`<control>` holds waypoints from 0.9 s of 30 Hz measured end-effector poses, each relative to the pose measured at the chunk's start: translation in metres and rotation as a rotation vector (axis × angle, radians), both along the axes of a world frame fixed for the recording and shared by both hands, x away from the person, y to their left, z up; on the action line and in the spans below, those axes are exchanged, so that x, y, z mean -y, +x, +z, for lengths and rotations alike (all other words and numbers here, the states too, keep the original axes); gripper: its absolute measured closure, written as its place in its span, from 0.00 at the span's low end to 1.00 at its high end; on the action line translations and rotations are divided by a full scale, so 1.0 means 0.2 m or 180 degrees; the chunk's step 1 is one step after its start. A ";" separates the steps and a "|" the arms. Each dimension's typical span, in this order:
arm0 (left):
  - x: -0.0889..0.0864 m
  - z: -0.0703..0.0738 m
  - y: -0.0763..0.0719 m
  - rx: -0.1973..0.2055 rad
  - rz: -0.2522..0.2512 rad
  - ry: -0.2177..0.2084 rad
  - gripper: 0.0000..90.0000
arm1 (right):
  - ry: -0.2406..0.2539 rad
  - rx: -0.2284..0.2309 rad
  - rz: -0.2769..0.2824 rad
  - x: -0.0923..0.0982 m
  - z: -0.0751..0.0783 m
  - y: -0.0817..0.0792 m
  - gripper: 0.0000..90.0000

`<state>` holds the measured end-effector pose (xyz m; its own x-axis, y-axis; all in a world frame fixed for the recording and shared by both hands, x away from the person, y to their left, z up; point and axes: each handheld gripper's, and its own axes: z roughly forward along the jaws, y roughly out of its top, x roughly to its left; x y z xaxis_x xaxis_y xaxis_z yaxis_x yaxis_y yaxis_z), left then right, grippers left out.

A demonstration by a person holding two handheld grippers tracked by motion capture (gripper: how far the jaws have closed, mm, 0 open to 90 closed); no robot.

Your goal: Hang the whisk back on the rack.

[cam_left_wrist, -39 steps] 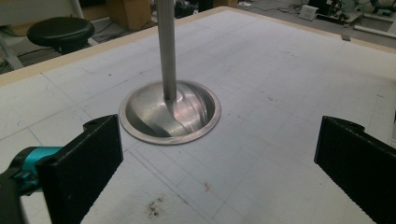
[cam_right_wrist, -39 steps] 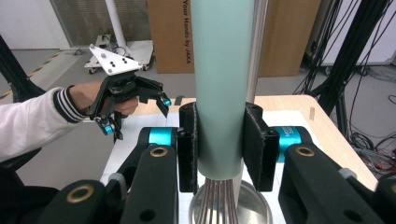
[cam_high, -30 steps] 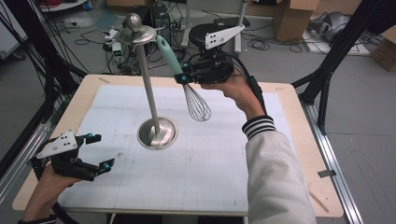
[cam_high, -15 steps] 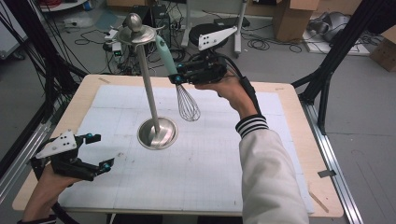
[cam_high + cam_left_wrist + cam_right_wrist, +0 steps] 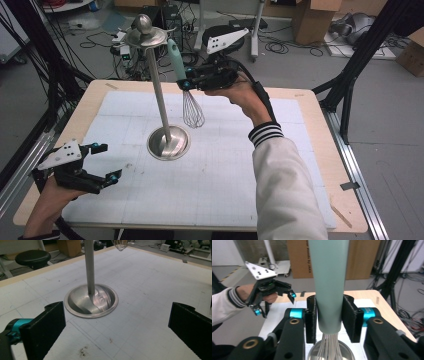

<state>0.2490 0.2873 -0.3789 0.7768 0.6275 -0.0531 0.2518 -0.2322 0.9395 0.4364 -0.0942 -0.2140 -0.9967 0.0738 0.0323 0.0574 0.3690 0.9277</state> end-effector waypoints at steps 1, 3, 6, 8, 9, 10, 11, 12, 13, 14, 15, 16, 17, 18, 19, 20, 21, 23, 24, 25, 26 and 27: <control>0.00 0.00 0.00 0.0001 0.0000 0.0001 0.02 | -0.0013 -0.0002 -0.0031 0.00 0.00 0.00 0.67; 0.00 0.00 0.00 0.0005 0.0013 0.0003 0.02 | -0.0001 0.0000 -0.0076 0.01 0.00 -0.01 0.63; -0.01 0.00 0.00 0.0002 0.0012 -0.0014 0.02 | -0.0017 0.0020 -0.0180 0.03 0.01 -0.04 0.55; -0.01 0.00 0.00 0.0006 0.0013 -0.0013 0.02 | -0.0012 0.0050 -0.0261 0.06 0.01 -0.06 0.50; -0.01 0.00 0.00 0.0009 0.0013 -0.0023 0.02 | -0.0013 0.0038 -0.0284 0.07 0.01 -0.07 0.48; -0.01 0.00 0.00 0.0008 0.0010 -0.0020 0.02 | -0.0010 0.0041 -0.0333 0.09 0.01 -0.09 0.45; -0.01 0.00 0.00 0.0006 0.0005 -0.0015 0.02 | -0.0007 0.0055 -0.0374 0.11 0.01 -0.10 0.44; 0.00 0.00 0.00 0.0006 0.0001 -0.0011 0.02 | -0.0031 0.0030 -0.0422 0.14 0.01 -0.12 0.39; 0.00 0.00 0.00 0.0010 -0.0002 -0.0017 0.02 | -0.0062 0.0023 -0.0463 0.15 0.01 -0.13 0.36; 0.00 0.00 0.00 0.0007 -0.0001 -0.0022 0.02 | -0.0091 0.0024 -0.0537 0.17 0.01 -0.15 0.33; 0.00 0.01 0.00 0.0009 -0.0003 -0.0025 0.02 | -0.0089 0.0038 -0.0564 0.19 0.01 -0.17 0.31; 0.00 0.01 0.00 0.0015 -0.0010 -0.0033 0.02 | -0.0049 0.0051 -0.0551 0.22 0.01 -0.20 0.26; 0.00 0.01 0.00 0.0024 -0.0020 -0.0025 0.02 | -0.0029 0.0047 -0.0558 0.24 0.00 -0.21 0.23; 0.01 0.01 0.00 0.0023 -0.0018 -0.0020 0.02 | -0.0054 0.0003 -0.0589 0.27 -0.01 -0.23 0.18; 0.01 0.01 0.00 0.0022 -0.0028 -0.0020 0.02 | -0.0122 -0.0029 -0.0632 0.29 -0.02 -0.24 0.14; 0.01 0.01 0.00 0.0022 -0.0031 -0.0012 0.02 | -0.0189 -0.0029 -0.0665 0.31 -0.02 -0.26 0.10; 0.01 0.01 0.00 0.0022 -0.0023 -0.0016 0.02 | -0.0202 -0.0002 -0.0716 0.32 -0.02 -0.27 0.02; 0.01 0.01 0.00 0.0022 -0.0018 -0.0017 0.02 | -0.0106 -0.0009 -0.0810 0.36 -0.04 -0.30 0.00; 0.01 0.01 0.00 0.0026 -0.0013 -0.0015 0.02 | -0.0095 -0.0069 -0.0795 0.39 -0.05 -0.31 0.00; 0.01 0.02 0.00 0.0030 -0.0020 -0.0019 0.02 | -0.0121 -0.0061 -0.0831 0.40 -0.06 -0.32 0.00; 0.01 0.02 0.00 0.0038 -0.0021 -0.0036 0.02 | -0.0145 -0.0067 -0.0850 0.41 -0.07 -0.33 0.00; 0.00 0.02 0.00 0.0041 -0.0027 -0.0037 0.02 | -0.0187 -0.0099 -0.0842 0.43 -0.08 -0.34 0.00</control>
<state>0.2483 0.2863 -0.3751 0.7828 0.6202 -0.0504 0.2377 -0.2232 0.9453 0.3677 -0.1804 -0.2309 -0.9412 0.3341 0.0507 0.1872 0.3904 0.9014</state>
